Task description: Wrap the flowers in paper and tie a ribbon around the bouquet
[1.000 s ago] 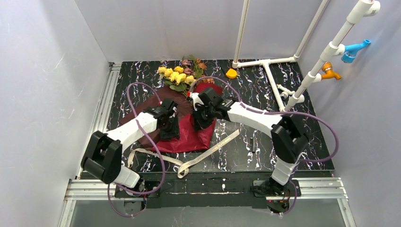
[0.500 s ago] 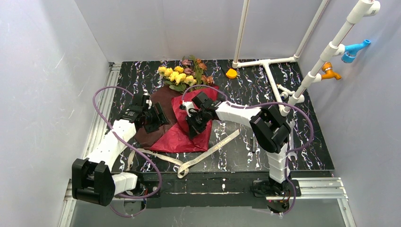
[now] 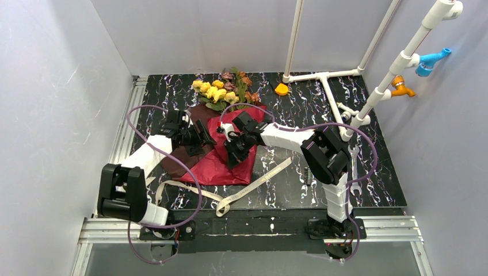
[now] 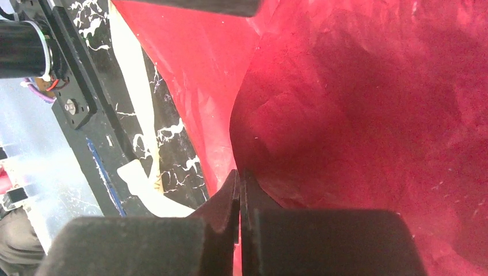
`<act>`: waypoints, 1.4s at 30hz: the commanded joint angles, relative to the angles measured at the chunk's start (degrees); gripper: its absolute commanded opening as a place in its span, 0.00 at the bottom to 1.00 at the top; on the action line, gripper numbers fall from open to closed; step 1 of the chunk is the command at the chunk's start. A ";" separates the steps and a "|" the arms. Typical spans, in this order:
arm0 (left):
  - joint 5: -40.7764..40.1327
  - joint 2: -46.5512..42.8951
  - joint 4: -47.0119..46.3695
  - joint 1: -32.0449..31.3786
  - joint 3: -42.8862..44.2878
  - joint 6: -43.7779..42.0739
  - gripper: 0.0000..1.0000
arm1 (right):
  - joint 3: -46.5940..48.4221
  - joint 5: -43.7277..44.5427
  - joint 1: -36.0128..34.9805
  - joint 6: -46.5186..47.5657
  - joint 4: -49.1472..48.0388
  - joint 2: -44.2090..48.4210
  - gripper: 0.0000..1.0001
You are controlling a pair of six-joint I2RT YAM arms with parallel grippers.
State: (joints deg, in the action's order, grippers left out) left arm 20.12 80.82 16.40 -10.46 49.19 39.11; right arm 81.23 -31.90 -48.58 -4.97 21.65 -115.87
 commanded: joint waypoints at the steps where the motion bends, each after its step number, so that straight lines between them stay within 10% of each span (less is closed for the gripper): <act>1: 4.06 3.06 -5.07 0.44 2.79 1.85 0.62 | 0.78 -2.42 -0.29 0.31 -2.49 -0.32 0.01; 8: 8.40 11.30 -11.95 1.41 5.06 4.40 0.51 | 0.64 -2.98 -0.29 0.57 -2.58 -0.39 0.01; 15: 12.00 16.65 -16.80 1.86 6.58 5.68 0.00 | 0.44 -3.14 -0.29 0.84 -2.43 -0.41 0.01; 18: 10.88 15.89 -17.85 1.94 5.78 5.52 0.00 | 0.02 -2.17 -0.21 0.22 -2.71 0.11 0.03; 23: 9.16 15.57 -13.57 1.88 6.60 2.95 0.00 | -1.31 -0.09 1.91 -5.97 -6.27 3.68 0.56; 42: 2.78 16.62 -4.98 1.93 7.52 -2.07 0.00 | -18.87 -2.45 25.46 -30.80 -29.92 9.44 0.81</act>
State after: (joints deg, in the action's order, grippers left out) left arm 23.79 97.47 8.75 -8.80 54.57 38.76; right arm 62.78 -32.49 -24.43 -31.33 -2.55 -103.28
